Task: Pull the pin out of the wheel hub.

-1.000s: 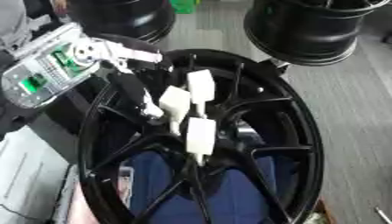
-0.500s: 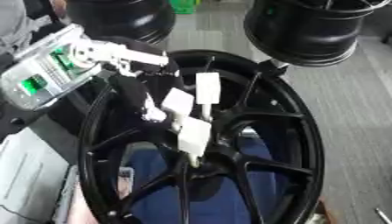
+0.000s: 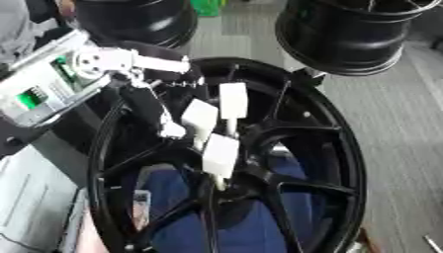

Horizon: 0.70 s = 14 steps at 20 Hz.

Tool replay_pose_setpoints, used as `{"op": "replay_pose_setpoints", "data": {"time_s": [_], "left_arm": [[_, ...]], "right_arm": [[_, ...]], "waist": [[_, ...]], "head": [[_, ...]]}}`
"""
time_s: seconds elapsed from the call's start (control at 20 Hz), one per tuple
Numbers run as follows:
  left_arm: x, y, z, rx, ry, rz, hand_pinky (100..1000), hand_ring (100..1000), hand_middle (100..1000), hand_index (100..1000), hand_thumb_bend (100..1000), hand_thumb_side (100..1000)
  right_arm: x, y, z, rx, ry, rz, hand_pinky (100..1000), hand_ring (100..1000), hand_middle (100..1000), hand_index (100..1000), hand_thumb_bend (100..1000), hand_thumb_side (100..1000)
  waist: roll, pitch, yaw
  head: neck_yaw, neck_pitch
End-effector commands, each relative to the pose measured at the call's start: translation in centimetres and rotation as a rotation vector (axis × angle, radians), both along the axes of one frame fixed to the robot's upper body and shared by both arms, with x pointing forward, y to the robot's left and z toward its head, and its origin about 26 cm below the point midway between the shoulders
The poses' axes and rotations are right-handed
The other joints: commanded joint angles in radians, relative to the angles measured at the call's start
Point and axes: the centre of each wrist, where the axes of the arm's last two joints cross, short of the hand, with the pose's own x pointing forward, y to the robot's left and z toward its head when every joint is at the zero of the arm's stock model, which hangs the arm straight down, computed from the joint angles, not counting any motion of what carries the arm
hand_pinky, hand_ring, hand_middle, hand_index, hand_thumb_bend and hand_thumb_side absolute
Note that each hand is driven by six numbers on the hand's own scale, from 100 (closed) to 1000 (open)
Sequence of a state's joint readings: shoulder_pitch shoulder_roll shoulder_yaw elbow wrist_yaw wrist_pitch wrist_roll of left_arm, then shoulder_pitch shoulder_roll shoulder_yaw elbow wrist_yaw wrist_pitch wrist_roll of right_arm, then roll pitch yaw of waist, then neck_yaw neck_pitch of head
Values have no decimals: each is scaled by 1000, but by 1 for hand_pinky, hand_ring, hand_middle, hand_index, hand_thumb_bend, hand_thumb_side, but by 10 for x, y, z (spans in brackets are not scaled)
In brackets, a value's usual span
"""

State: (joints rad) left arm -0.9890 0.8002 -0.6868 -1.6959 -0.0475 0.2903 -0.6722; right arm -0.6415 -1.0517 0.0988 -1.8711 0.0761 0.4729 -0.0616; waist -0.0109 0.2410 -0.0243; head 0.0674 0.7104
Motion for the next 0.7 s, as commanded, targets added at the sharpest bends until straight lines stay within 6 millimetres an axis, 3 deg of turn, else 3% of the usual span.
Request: {"op": "replay_pose_setpoints", "data": {"time_s": [0.05, 0.2, 0.4, 0.7], "left_arm": [[-5, 10, 20, -42, -88, 23, 536, 440, 281, 378, 195, 100], [-11, 19, 34, -93, -149, 45, 527, 430, 275, 373, 212, 100], [-19, 43, 67, -169, -229, 99, 528, 429, 281, 382, 210, 100], [-27, 114, 107, -210, -404, 279, 552, 448, 303, 408, 208, 100]], "right_arm": [[-5, -2, 11, -8, -40, -11, 877, 729, 739, 841, 100, 386], [-5, -3, 11, -11, -43, -17, 877, 729, 740, 840, 100, 386], [-6, -5, 12, -20, -44, -26, 876, 730, 740, 840, 100, 384], [-8, -10, 13, -31, -53, -47, 876, 731, 740, 839, 100, 383]], "waist": [[-2, -20, -2], [-1, -20, 0], [0, -22, 7], [3, -26, 24]], "head": [[-4, -11], [-8, -14], [-16, -11], [-33, -4]]}}
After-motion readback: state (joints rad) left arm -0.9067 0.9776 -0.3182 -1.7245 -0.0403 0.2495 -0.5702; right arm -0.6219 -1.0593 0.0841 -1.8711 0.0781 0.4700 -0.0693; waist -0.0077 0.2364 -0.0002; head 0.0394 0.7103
